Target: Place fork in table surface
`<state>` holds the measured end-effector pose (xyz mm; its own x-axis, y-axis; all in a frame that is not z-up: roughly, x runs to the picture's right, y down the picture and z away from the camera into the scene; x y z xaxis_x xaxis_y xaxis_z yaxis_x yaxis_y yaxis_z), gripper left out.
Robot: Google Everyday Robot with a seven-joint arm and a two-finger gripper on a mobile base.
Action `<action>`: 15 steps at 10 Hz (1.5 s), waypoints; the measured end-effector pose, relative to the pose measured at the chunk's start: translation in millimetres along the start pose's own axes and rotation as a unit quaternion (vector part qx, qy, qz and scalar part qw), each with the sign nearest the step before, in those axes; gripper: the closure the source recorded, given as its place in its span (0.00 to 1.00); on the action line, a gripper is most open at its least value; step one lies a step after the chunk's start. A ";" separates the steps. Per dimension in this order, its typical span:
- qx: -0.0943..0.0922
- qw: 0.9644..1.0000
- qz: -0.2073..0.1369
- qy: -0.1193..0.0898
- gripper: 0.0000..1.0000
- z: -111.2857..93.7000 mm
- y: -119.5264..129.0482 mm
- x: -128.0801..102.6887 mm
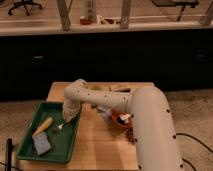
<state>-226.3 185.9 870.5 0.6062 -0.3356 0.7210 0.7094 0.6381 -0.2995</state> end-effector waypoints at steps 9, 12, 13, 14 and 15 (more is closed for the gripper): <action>0.000 1.000 0.001 0.000 1.00 -0.3 0.3 0.7; 0.000 1.000 0.001 0.000 1.00 -0.3 0.3 0.8; 0.000 1.000 0.001 0.000 0.99 -0.3 0.3 0.8; 0.000 1.000 0.001 0.000 0.92 -0.3 0.3 0.8; 0.000 1.000 0.001 0.000 0.82 -0.3 0.3 0.8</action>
<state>-225.5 185.6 870.8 0.6074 -0.3348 0.7204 0.7082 0.6390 -0.3001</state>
